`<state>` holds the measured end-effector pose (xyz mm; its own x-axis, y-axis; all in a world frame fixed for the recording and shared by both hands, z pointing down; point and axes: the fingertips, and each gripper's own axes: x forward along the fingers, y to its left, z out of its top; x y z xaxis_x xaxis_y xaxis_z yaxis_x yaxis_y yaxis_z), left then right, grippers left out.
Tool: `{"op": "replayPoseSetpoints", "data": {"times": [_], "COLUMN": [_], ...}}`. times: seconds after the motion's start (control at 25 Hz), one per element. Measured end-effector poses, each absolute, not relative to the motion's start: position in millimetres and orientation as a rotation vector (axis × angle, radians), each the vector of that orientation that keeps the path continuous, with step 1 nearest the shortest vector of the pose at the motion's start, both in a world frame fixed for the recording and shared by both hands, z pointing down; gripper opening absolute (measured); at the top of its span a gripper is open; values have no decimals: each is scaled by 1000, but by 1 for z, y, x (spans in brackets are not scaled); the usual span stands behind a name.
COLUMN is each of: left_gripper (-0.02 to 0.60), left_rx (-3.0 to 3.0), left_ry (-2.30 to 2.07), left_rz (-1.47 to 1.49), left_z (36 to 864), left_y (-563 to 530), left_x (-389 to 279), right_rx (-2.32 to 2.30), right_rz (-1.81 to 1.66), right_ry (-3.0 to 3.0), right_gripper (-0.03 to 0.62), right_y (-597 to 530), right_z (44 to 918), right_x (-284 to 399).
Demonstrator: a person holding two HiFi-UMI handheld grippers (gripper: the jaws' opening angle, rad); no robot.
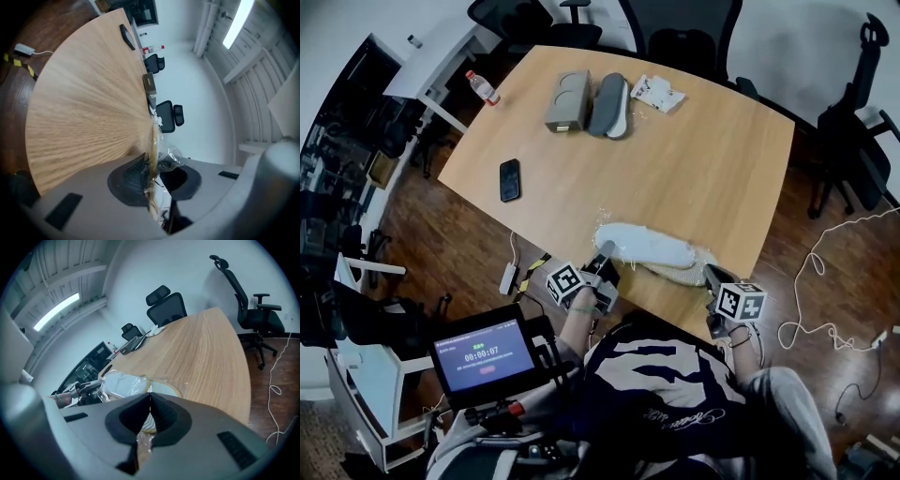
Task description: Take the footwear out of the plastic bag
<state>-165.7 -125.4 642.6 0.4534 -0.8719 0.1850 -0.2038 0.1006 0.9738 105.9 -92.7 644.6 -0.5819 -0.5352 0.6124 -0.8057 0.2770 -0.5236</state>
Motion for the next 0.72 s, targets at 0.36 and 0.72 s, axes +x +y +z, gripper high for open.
{"op": "replayPoseSetpoints", "data": {"times": [0.36, 0.72], "left_gripper": [60, 61], "left_rx": [1396, 1483], "left_ry": [-954, -791], "left_rz": [-618, -559], "left_z": [650, 639], "left_y": [-131, -133], "left_x": [-161, -126], "right_rx": [1023, 954], "right_rz": [1373, 1444], "right_ry": [-2253, -2197], "right_gripper": [207, 206], "right_y": [-87, -85], "right_z": [651, 656], "right_x": [149, 145]}}
